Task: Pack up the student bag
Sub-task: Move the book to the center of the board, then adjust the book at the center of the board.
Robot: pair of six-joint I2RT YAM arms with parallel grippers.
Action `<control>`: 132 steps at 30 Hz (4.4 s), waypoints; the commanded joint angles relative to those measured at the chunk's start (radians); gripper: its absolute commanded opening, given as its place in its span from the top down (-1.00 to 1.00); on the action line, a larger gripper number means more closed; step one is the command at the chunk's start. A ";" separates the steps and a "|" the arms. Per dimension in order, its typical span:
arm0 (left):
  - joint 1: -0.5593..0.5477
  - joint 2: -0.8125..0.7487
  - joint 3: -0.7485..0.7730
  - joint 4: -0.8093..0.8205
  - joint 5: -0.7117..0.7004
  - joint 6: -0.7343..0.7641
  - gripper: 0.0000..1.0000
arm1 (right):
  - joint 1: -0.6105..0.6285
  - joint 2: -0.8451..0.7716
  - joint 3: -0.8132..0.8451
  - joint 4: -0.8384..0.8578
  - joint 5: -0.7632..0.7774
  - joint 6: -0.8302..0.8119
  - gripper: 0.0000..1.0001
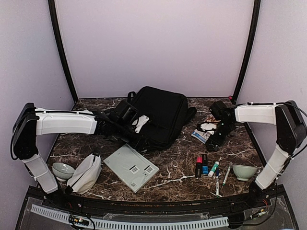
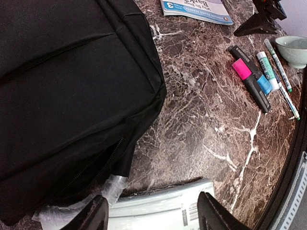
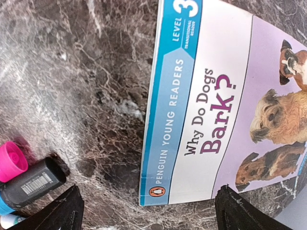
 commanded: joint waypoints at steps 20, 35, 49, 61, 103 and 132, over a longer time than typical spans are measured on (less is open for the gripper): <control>-0.014 -0.067 -0.072 0.147 0.032 -0.111 -0.30 | -0.042 -0.017 -0.169 0.271 0.136 -0.767 -0.42; -0.025 -0.121 -0.112 0.161 -0.027 -0.140 -0.31 | 0.017 0.098 0.009 0.179 -0.021 -0.592 0.94; -0.025 -0.078 -0.036 0.171 -0.054 -0.090 -0.31 | -0.001 -0.172 0.104 0.065 -0.146 -0.299 0.94; -0.025 0.085 0.188 0.183 0.035 -0.191 -0.38 | -0.190 -0.073 0.222 0.125 -0.262 0.118 -0.11; -0.130 0.615 0.529 0.337 0.079 -0.550 -0.63 | -0.380 0.538 0.605 -0.034 -0.207 0.358 -1.00; -0.112 0.584 0.480 0.369 -0.138 -0.966 -0.51 | -0.252 0.168 0.290 -0.410 -0.410 -0.012 -0.90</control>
